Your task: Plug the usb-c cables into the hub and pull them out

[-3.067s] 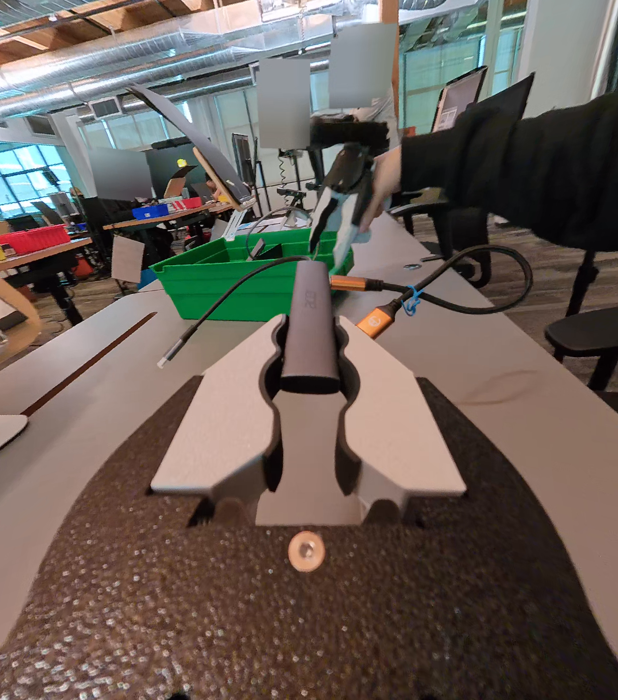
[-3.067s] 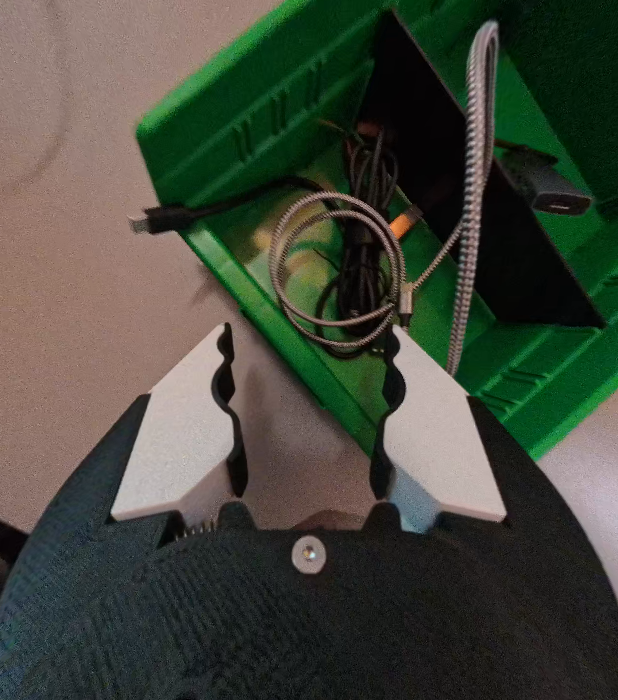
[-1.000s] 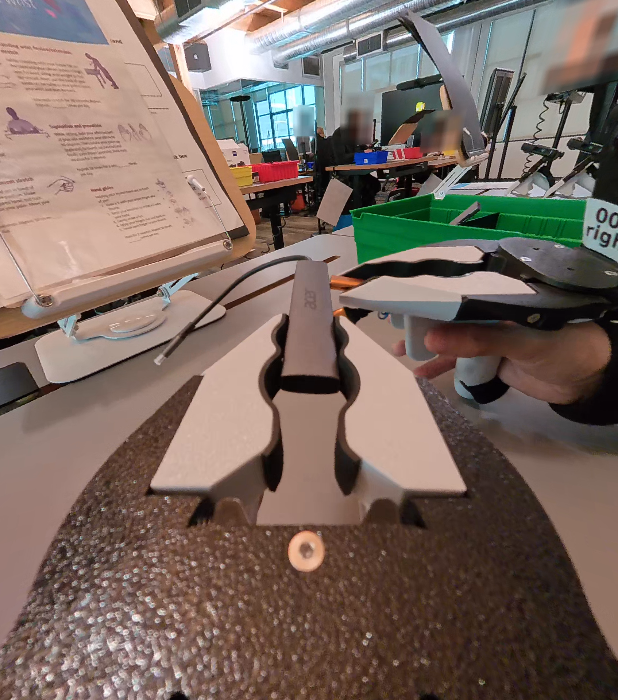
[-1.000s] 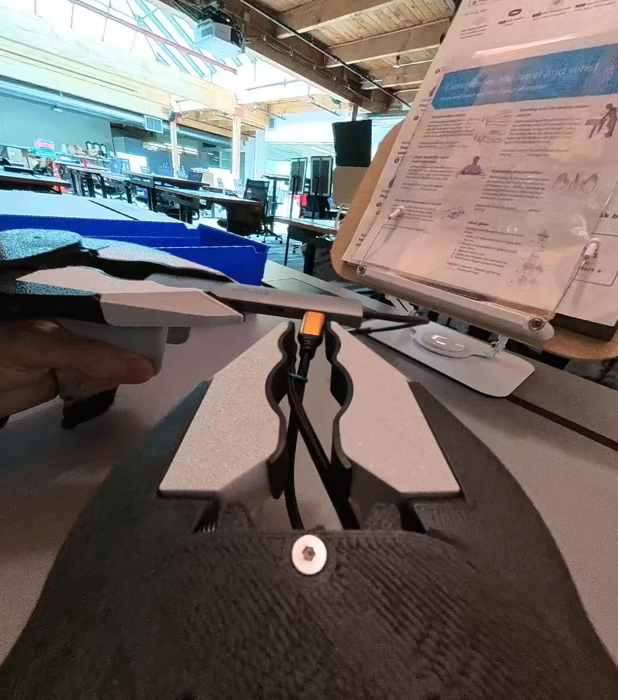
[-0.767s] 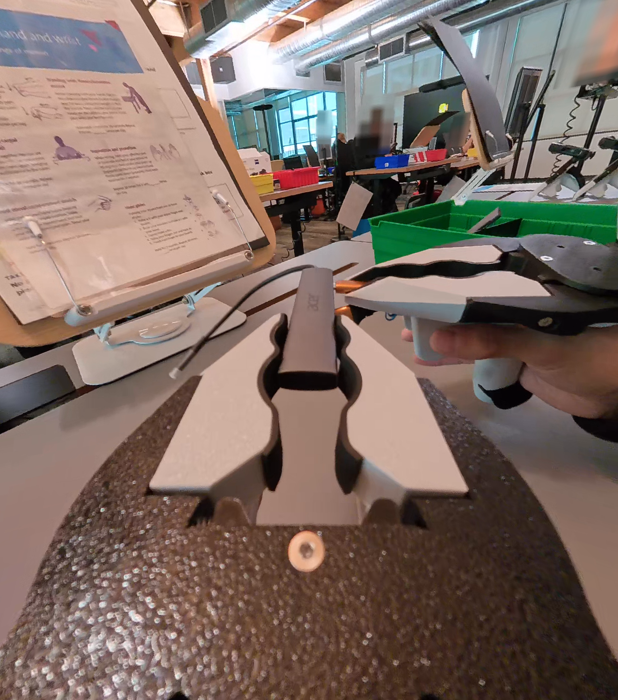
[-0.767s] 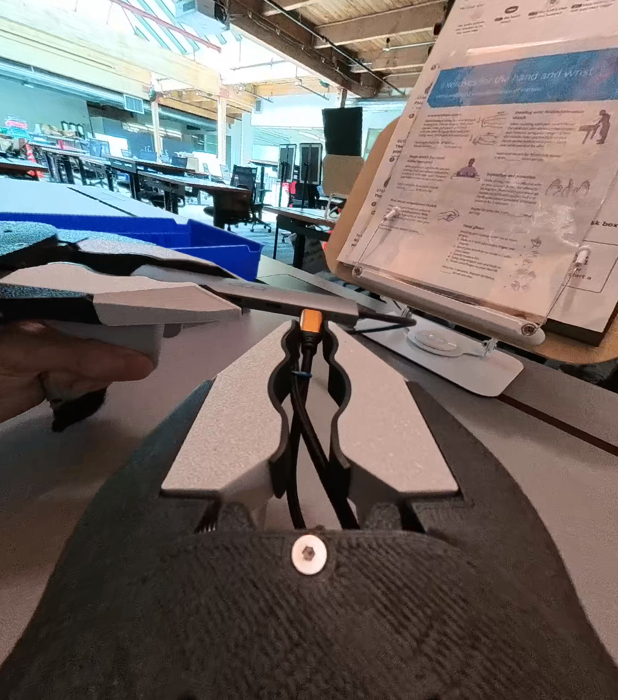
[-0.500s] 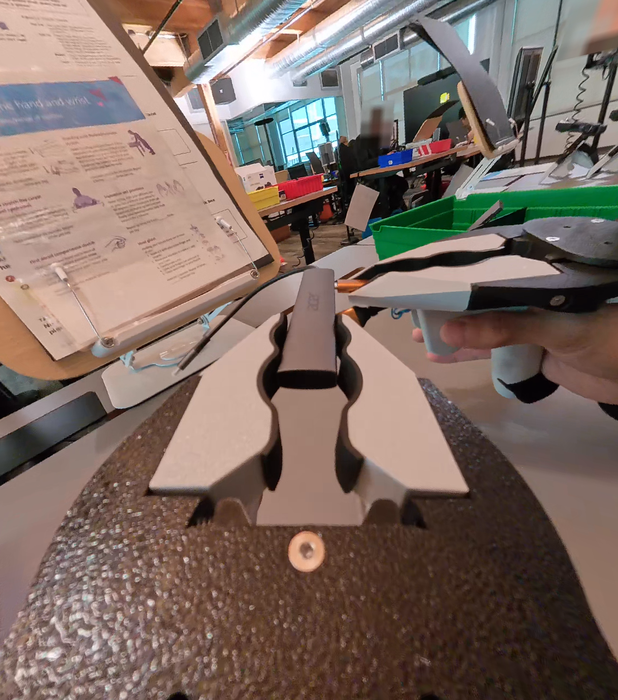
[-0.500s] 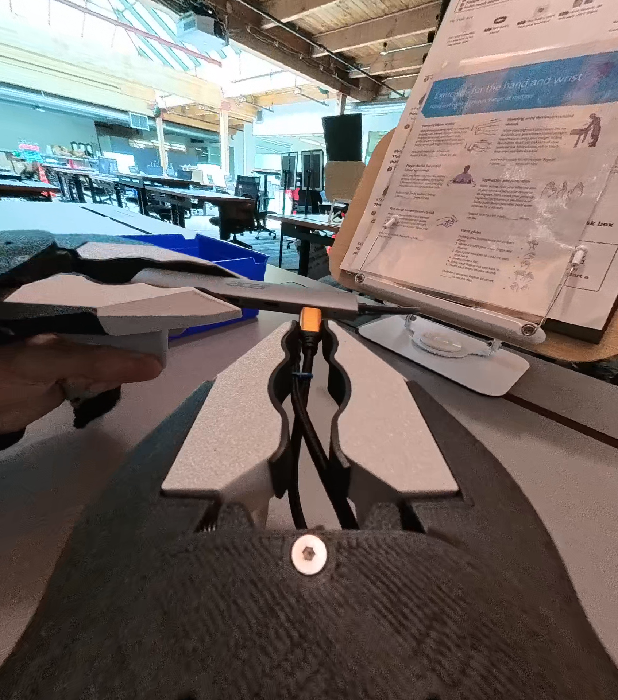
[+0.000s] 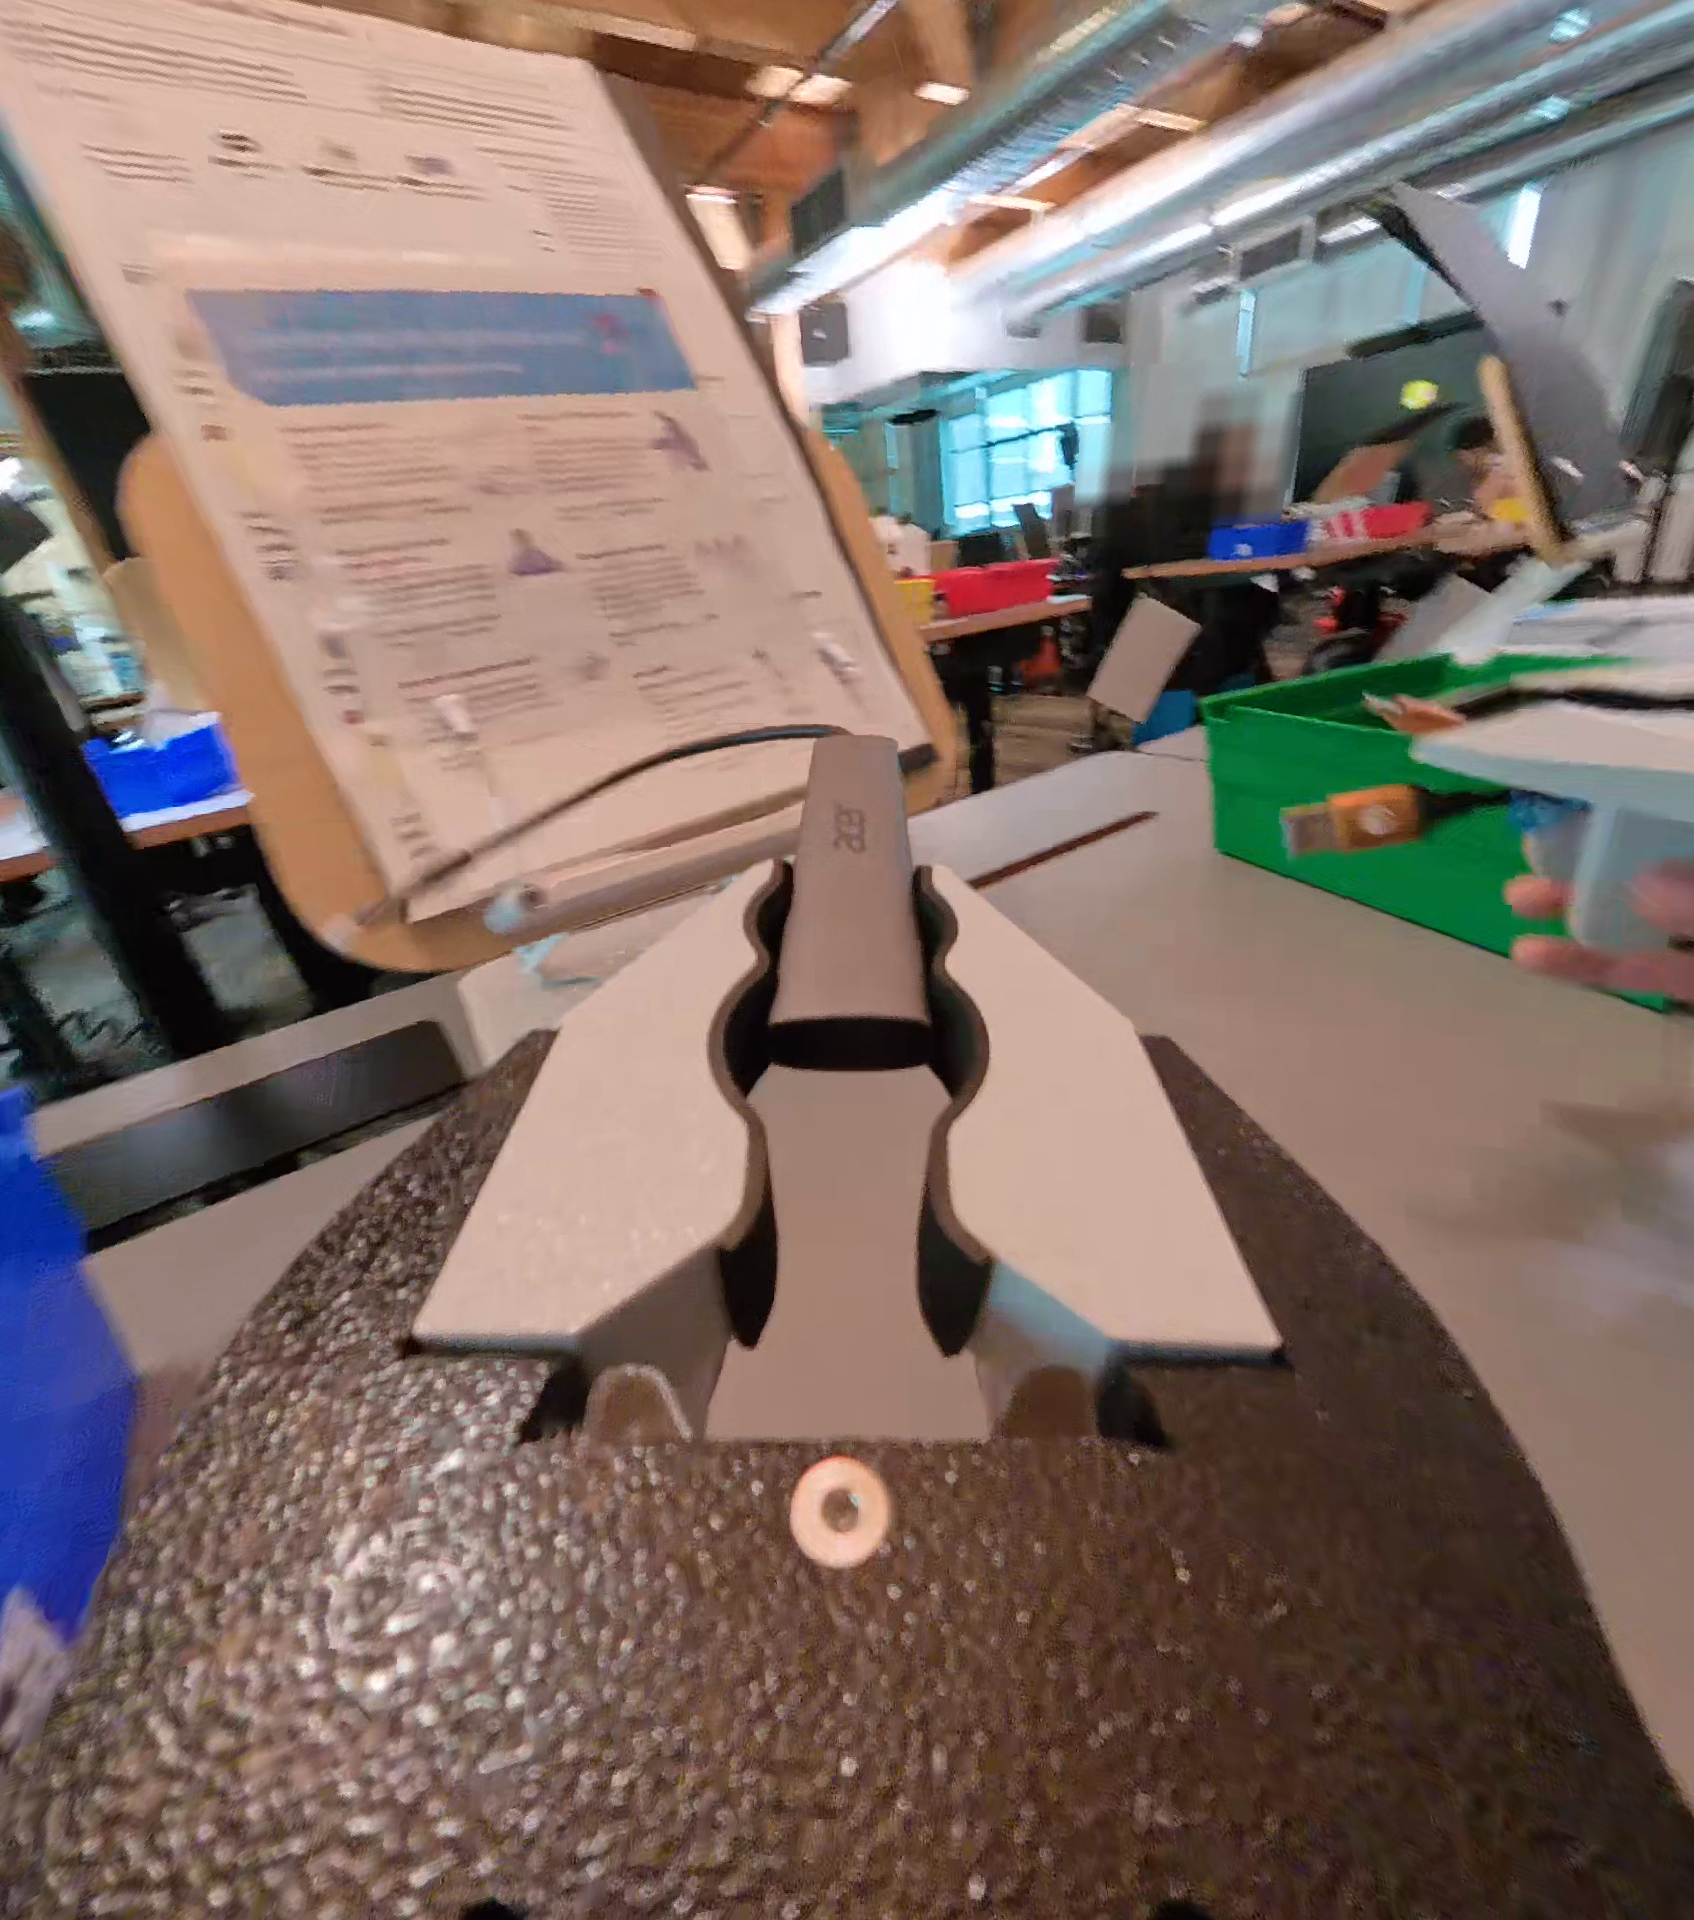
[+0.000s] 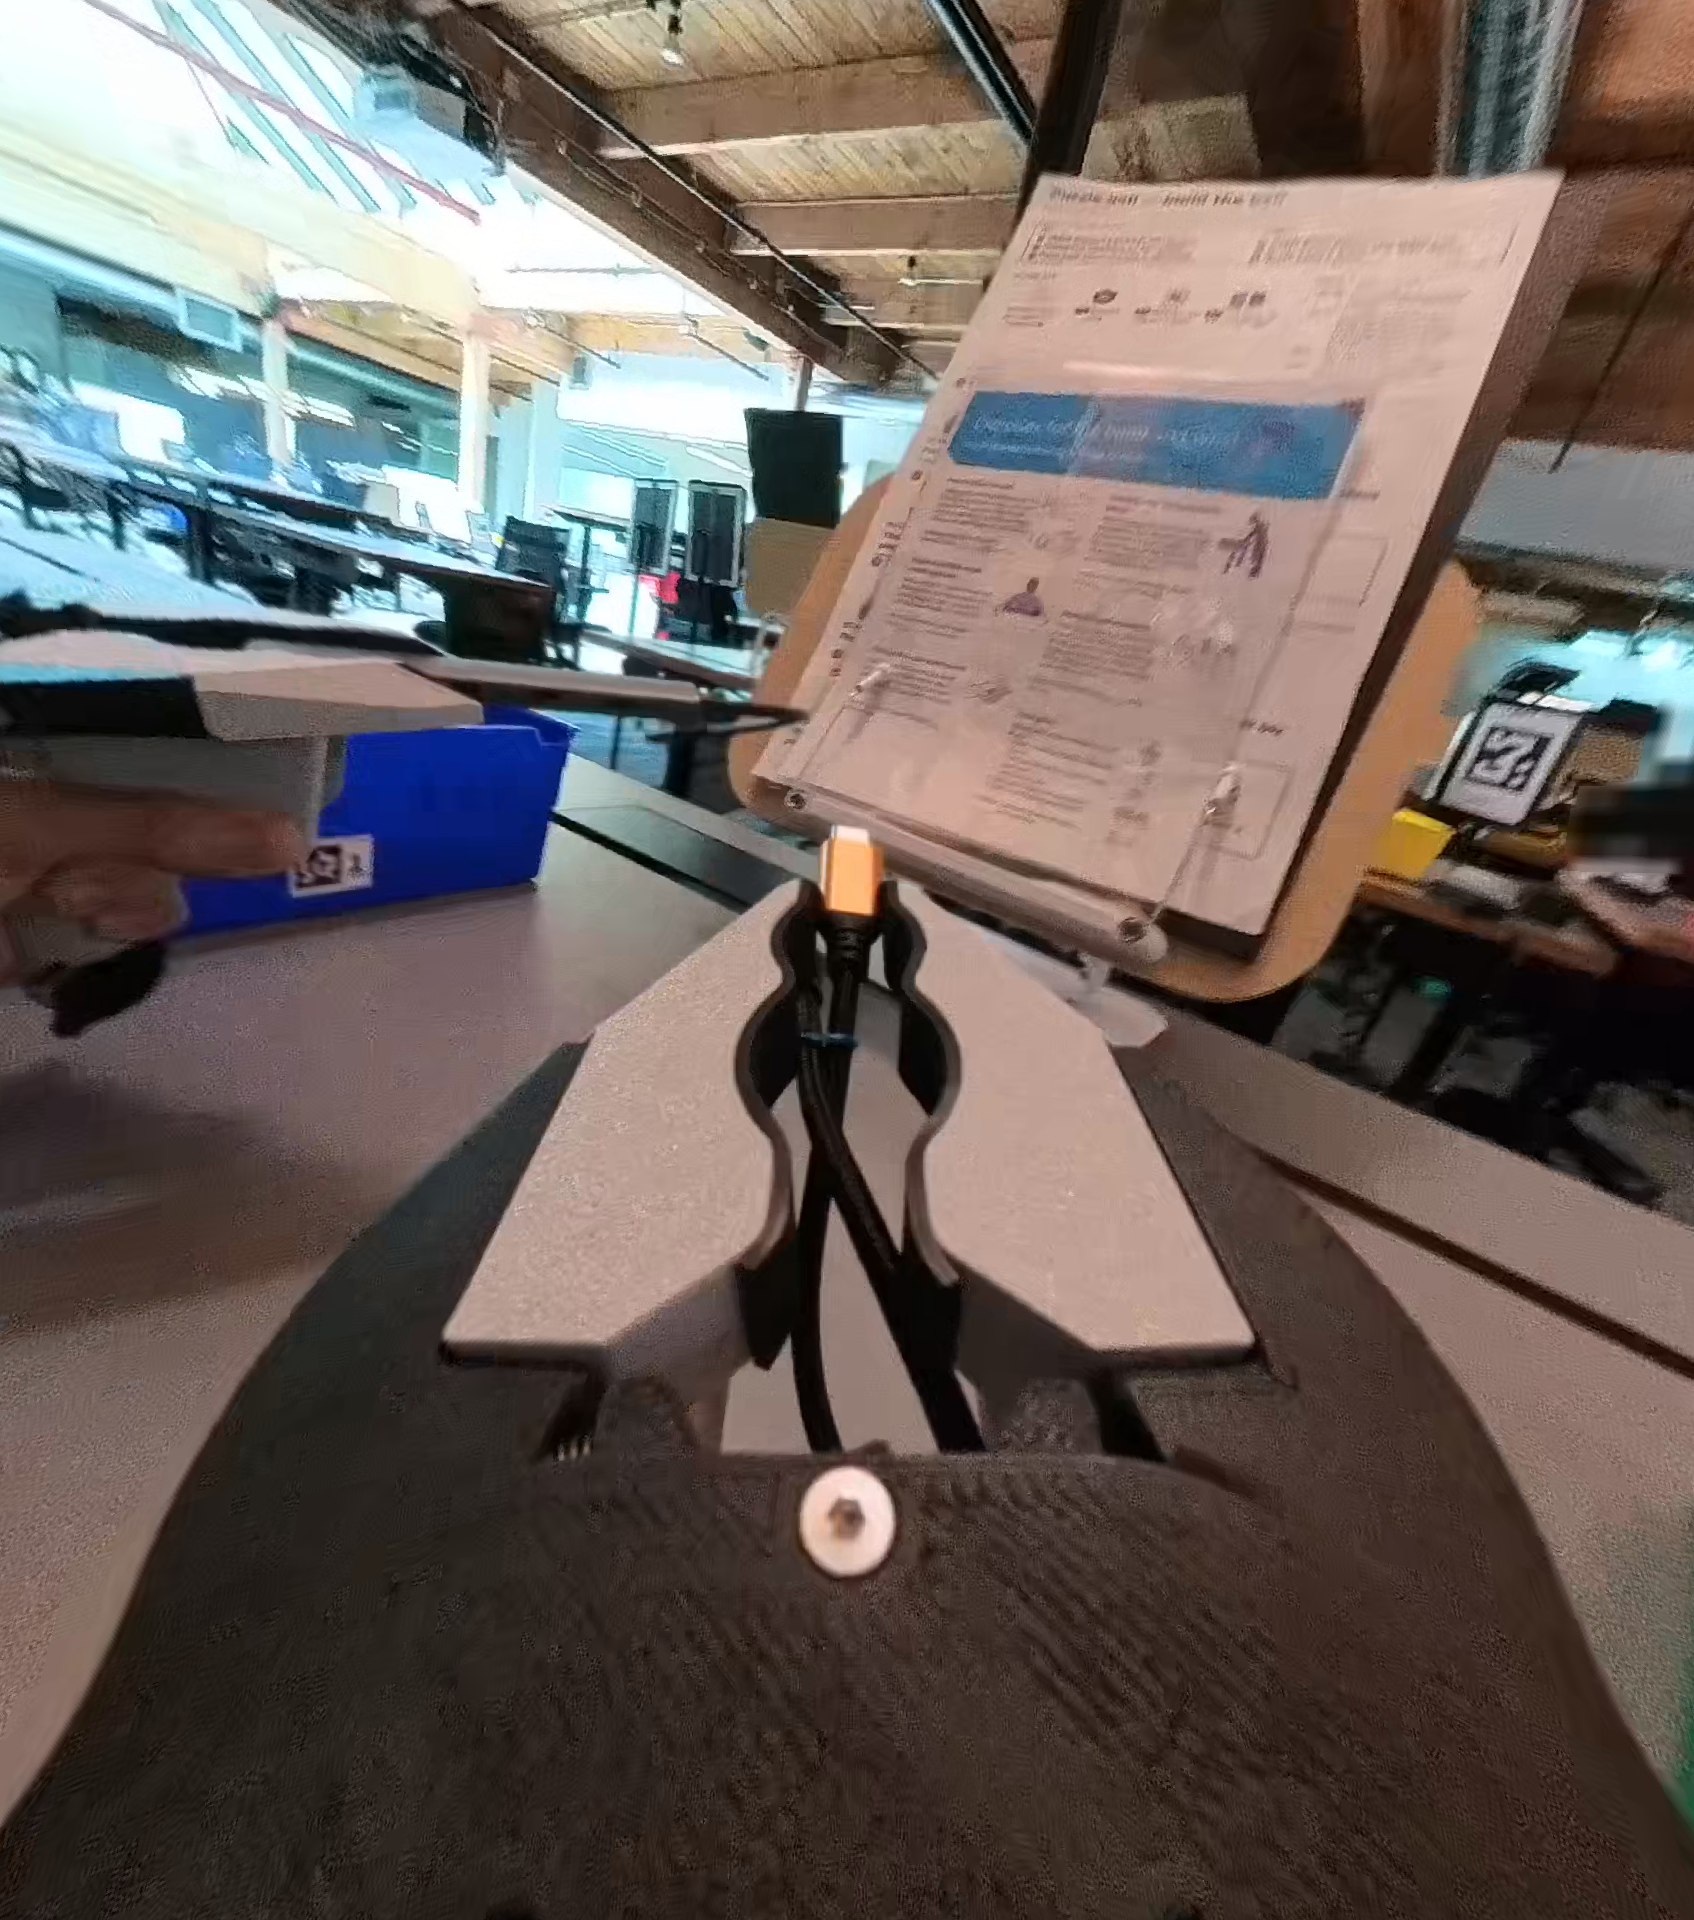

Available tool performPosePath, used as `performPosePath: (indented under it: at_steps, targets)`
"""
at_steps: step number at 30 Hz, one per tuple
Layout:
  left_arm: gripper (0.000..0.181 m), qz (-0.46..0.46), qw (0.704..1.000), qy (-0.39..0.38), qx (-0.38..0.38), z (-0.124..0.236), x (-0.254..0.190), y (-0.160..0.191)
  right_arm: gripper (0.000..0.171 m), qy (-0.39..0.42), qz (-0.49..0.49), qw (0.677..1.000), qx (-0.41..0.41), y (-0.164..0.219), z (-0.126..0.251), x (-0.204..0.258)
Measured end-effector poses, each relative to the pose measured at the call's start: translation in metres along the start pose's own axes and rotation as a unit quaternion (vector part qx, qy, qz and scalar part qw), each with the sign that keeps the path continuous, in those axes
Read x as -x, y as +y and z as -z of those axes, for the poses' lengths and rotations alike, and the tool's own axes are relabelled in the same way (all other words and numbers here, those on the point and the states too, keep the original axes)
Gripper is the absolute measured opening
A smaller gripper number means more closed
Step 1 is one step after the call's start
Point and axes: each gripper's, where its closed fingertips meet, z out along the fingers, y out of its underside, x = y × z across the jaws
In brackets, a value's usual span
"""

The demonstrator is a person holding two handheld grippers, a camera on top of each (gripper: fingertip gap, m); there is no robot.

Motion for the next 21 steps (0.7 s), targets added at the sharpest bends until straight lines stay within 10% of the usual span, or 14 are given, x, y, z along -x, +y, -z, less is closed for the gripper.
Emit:
performPosePath:
  at_steps: [13,17,21]
  targets:
    - [0.021,-0.074,0.991,0.100,0.046,-0.013,-0.060,0.023,0.018,0.040,0.193,0.957,0.215,-0.008,0.126,-0.182]
    - [0.021,-0.047,0.992,0.107,0.050,-0.013,-0.057,0.028,0.072,-0.004,0.107,0.930,0.352,0.062,0.151,-0.208]
    - [0.021,-0.020,0.992,0.112,0.051,-0.013,-0.054,0.029,0.079,0.048,0.119,0.902,0.411,0.067,0.172,-0.237]
